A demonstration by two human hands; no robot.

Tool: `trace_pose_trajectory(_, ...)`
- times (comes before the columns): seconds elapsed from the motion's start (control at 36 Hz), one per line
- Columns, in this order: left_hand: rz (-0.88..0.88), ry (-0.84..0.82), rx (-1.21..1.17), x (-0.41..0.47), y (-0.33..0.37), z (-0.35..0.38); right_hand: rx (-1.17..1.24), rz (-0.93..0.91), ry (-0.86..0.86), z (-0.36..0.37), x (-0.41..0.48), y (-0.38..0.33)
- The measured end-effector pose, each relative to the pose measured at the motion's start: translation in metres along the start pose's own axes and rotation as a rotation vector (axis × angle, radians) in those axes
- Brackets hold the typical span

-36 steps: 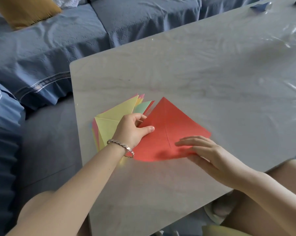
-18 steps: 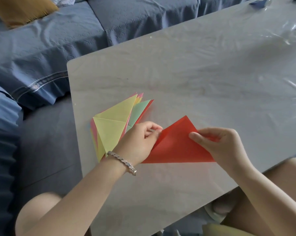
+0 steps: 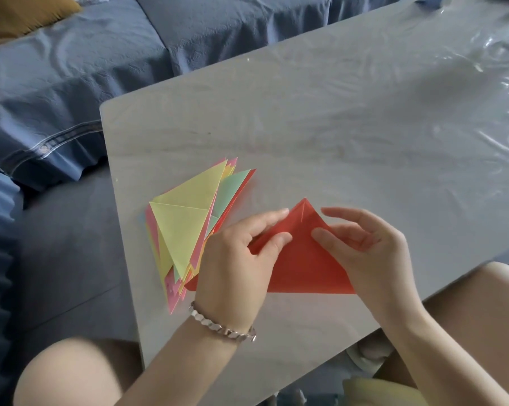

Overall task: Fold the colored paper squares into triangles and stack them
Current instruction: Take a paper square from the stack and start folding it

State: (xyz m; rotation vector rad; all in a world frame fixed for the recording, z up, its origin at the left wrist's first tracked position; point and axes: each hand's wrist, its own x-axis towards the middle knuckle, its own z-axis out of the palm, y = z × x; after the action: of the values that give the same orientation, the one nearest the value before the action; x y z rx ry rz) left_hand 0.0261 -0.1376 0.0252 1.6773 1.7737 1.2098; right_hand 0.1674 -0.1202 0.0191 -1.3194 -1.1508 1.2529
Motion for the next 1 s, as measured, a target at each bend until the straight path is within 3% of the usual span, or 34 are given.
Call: trace_pose_trajectory(1.0, -0.191, -0.015, -0.14, -0.0035, 0.0003, -0.0043, 0.004, -0.037, -0.077, -0.0027, -0.0009, -0.0042)
